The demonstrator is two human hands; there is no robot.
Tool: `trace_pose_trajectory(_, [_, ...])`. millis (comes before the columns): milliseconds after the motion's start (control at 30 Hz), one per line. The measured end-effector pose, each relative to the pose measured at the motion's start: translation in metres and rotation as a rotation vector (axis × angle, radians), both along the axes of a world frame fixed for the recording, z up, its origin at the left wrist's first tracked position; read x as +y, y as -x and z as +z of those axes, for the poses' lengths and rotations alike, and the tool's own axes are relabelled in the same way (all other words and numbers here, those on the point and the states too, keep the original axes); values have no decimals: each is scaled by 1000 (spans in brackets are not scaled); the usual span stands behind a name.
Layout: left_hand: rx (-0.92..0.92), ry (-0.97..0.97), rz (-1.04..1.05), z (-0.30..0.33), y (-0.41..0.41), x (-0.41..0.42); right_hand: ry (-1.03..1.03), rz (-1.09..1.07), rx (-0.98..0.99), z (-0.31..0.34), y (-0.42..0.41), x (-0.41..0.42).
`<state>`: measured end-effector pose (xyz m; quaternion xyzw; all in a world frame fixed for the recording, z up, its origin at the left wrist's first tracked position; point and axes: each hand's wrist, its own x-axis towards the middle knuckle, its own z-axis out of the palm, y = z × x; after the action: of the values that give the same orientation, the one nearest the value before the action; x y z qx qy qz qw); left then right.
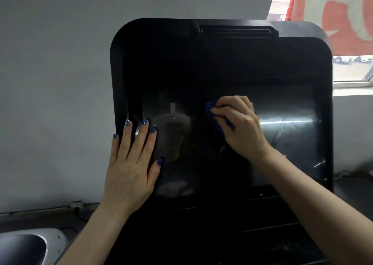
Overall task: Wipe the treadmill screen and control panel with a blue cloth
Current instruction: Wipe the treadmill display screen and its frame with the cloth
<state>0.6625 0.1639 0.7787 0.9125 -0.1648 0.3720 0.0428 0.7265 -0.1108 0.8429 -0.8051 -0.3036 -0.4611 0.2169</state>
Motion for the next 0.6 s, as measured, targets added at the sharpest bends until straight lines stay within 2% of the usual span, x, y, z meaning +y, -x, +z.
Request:
trace_pose_trajectory(200, [-42,-54,-92,5,6,-30,32,41,-7,3,0,-6])
trace_pose_trajectory(600, [-40,-159,-42,-4,0,-33,-21,-4,10,1,2,-27])
